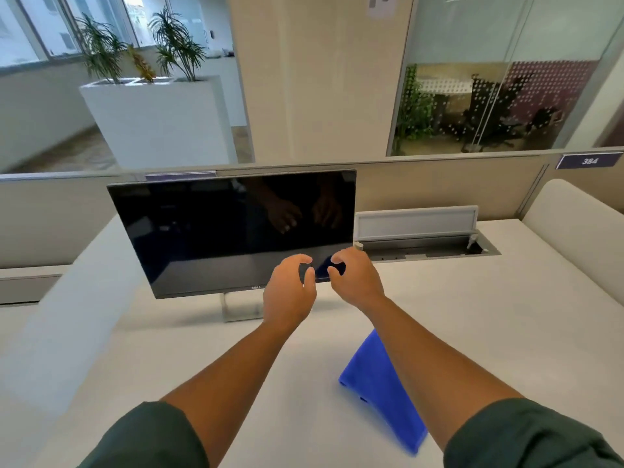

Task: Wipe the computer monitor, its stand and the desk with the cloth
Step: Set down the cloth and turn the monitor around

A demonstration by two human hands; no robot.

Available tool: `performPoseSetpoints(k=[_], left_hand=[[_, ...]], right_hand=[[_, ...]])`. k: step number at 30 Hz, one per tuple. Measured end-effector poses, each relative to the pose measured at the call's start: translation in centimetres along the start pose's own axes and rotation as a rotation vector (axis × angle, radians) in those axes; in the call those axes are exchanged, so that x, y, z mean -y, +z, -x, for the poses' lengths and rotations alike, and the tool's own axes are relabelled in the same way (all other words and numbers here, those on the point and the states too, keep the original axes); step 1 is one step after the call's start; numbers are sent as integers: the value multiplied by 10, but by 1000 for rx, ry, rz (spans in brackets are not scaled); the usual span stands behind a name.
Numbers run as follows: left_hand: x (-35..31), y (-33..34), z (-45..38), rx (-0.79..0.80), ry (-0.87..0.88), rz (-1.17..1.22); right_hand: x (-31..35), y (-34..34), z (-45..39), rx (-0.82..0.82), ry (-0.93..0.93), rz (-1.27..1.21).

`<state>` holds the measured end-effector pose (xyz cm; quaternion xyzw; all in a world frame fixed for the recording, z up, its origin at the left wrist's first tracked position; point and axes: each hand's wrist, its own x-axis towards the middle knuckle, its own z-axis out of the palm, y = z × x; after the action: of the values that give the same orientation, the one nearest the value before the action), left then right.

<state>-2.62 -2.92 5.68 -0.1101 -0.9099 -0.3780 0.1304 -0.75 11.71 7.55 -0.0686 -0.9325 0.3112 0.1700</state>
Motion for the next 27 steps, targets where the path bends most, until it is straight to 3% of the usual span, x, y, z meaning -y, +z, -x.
performPoseSetpoints(k=[14,17,21,27], left_hand=[[41,-145,-102,-319,125,-132],[48,-160,-121,-271,88,-229],[59,-169,-136,-77,-38,-415],[65,-167,-140,42,-64,-513]], right_hand=[[119,-5,-86,-153,-323,19],[131,-9,-102,-177,-367,74],[138,-10,-123,-108,-411,294],[135,-4,-139,81,-257,423]])
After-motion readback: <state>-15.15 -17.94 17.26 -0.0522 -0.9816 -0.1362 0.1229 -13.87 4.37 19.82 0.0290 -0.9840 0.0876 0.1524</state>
